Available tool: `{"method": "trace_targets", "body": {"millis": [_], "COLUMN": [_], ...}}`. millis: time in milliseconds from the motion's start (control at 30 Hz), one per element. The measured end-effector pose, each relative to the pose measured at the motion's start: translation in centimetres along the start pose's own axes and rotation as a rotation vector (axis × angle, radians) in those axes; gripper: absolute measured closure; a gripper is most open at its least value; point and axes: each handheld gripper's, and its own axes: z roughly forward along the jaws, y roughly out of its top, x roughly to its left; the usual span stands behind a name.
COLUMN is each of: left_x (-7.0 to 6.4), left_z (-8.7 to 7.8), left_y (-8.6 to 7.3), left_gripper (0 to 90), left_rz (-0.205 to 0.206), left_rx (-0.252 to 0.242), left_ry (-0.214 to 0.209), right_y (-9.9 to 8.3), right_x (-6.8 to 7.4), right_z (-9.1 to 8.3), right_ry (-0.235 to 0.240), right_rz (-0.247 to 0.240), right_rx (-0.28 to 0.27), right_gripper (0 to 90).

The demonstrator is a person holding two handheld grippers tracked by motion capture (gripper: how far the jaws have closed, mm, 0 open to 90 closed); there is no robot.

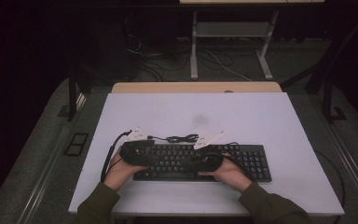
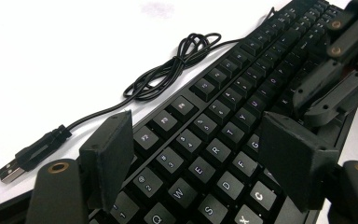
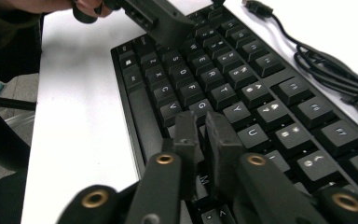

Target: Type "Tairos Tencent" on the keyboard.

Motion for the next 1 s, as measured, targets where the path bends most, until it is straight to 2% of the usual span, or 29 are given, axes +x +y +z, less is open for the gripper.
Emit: {"method": "trace_targets", "body": {"millis": [267, 400, 600, 800, 867, 1000], "left_x": [-0.2, -0.5, -0.7, -0.9, -1.0, -1.1], "left_z": [0.2, 0.5, 1.0, 1.4, 1.6, 1.9], "left_y": [0.0, 0.1, 0.2, 0.4, 0.5, 0.6], "left_gripper": [32.2, 43.2, 65.8, 83.6, 88.7, 89.3], "left_rz": [0.005, 0.013, 0.005, 0.014, 0.016, 0.026], "left_rx": [0.001, 0.003, 0.005, 0.016, 0.019, 0.029], "left_ry": [-0.008, -0.026, -0.058, -0.088, -0.093, -0.094], "right_y": [0.1, 0.1, 0.0, -0.1, -0.2, -0.2], "right_x": [-0.4, -0.6, -0.9, -1.1, -1.2, -1.4], "right_z": [-1.1, -1.5, -2.1, -2.4, -2.5, -2.9], "right_ry": [-0.018, -0.037, -0.069, -0.089, -0.096, -0.106], "right_rz": [0.002, 0.001, 0.001, -0.001, 0.002, 0.007], "right_rx": [-0.022, -0.030, -0.034, -0.040, -0.041, -0.048], "right_gripper": [60.3, 52.8, 44.6, 36.9, 36.0, 34.9]}}
